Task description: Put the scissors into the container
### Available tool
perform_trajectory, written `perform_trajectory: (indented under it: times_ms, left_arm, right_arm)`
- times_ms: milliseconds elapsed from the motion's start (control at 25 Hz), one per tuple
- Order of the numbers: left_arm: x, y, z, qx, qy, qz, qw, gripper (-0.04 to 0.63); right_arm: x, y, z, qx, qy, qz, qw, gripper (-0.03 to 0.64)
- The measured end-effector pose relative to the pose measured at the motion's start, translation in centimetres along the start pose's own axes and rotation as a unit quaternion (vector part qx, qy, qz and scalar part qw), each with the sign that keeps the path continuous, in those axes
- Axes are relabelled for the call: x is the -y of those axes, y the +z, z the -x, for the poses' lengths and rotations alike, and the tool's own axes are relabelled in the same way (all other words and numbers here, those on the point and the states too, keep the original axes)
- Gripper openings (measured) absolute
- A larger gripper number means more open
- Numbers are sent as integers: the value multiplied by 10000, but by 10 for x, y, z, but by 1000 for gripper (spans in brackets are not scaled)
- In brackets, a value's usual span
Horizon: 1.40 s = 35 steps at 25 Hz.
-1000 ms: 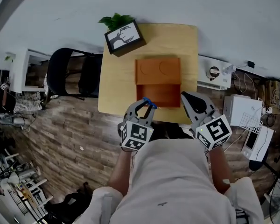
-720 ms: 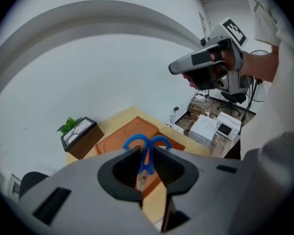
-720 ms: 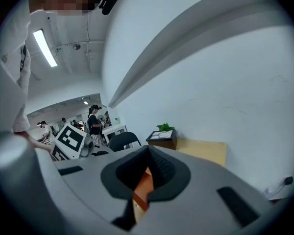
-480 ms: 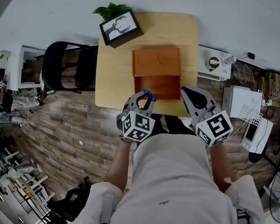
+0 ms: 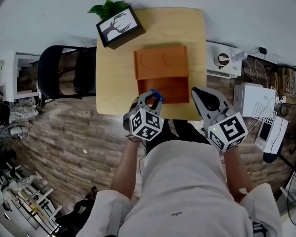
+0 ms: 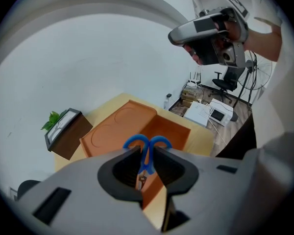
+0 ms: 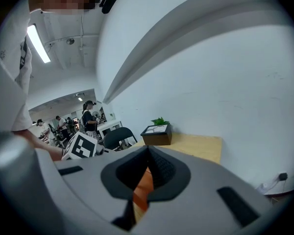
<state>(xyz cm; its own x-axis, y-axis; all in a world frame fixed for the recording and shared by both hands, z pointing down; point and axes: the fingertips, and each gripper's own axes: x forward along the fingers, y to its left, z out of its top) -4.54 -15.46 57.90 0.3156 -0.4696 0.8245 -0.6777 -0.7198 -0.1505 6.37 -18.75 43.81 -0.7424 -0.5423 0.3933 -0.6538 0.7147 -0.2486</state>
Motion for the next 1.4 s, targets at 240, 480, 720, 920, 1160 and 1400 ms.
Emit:
perform_trajectory:
  times_ms: [240, 480, 720, 920, 1160, 1400]
  left_arm:
    - [0, 3, -18, 43, -167, 24, 9998, 78]
    - [10, 3, -35, 42, -303, -186, 9994, 78]
    - [14, 7, -46, 55, -363, -325, 9988, 78]
    - [21, 8, -57, 10, -448, -476, 9979, 79]
    - [26, 8, -72, -58, -571, -586, 9966, 80]
    - [32, 5, -86, -168, -706, -684, 9950, 80]
  right_arm:
    - [7, -1, -2, -39, -60, -24, 10000, -2]
    - [9, -10, -2, -36, -35, -30, 10000, -2]
    - [11, -15, -2, -142, -82, -111, 9998, -2]
    - [13, -19, -1, -134, -92, -108, 9998, -2]
    - [20, -21, -1, -161, -142, -106, 9997, -2]
    - [25, -27, 1, -204, -196, -148, 9995, -2]
